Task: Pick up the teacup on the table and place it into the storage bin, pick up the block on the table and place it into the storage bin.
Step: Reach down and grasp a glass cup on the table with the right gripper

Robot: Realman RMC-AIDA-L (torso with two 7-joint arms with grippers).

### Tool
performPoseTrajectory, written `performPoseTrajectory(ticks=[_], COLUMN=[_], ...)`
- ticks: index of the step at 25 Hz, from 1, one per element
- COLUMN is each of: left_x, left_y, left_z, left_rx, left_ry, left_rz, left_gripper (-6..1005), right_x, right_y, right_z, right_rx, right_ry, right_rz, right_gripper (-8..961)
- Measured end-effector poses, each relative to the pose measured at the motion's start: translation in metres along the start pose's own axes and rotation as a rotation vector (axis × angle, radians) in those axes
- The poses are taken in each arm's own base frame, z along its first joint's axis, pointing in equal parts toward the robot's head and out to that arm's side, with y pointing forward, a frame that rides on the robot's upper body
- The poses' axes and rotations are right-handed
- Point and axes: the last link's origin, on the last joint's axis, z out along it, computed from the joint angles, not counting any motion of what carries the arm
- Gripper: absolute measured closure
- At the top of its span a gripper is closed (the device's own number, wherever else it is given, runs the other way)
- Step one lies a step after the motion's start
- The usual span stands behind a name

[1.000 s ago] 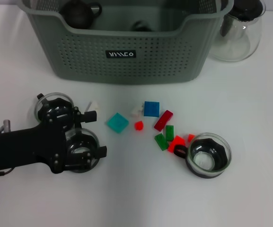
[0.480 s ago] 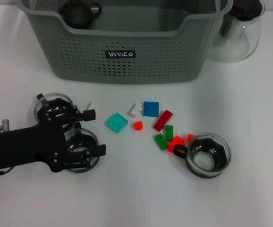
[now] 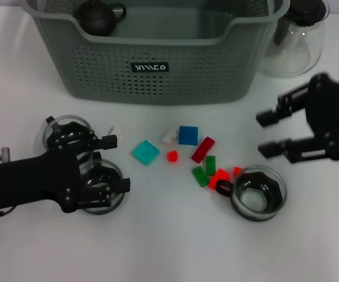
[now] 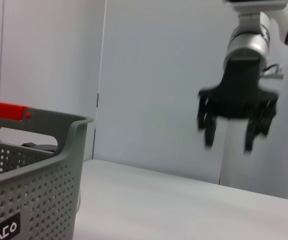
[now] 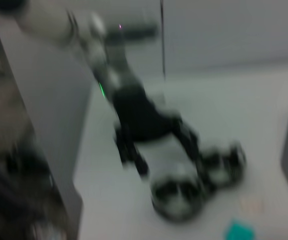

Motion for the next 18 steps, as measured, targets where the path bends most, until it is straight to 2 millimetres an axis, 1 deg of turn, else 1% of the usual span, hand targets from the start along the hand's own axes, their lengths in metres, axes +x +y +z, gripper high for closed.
performPoseTrajectory(ticks=[1, 2, 3, 6, 8, 13, 15, 18], left_x=[0.0, 0.0, 0.0, -0.001, -0.001, -0.001, -0.001, -0.002], left_y=[0.0, 0.0, 0.0, 0.0, 0.001, 0.001, 0.001, 0.001], left_z=[0.0, 0.0, 0.0, -0.002, -0.003, -0.003, -0.003, -0.003], left_rx=[-0.002, 0.0, 0.0, 0.01, 0.017, 0.024, 0.024, 0.024], left_ry=[0.0, 0.001, 0.001, 0.004, 0.007, 0.01, 0.011, 0.011], left_rz=[0.001, 0.0, 0.0, -0.004, -0.007, -0.007, -0.007, -0.008], left_gripper=[175, 175, 175, 175, 175, 175, 175, 175], right_x=[-0.002, -0.005, -0.005, -0.01, -0.013, -0.016, -0.012, -0.005], right_y=[-0.002, -0.005, -0.005, -0.005, -0.002, 0.003, 0.004, 0.001], right_z=[0.006, 0.019, 0.019, 0.041, 0.056, 0.081, 0.091, 0.105], right_rx=[-0.002, -0.023, -0.023, -0.073, -0.117, -0.176, -0.174, -0.124], right_ry=[0.066, 0.207, 0.207, 0.373, 0.451, 0.558, 0.598, 0.657], right_rz=[0.013, 0.044, 0.044, 0.044, 0.022, 0.001, 0.006, 0.022], right_gripper=[468, 468, 469, 469, 468, 471, 476, 483])
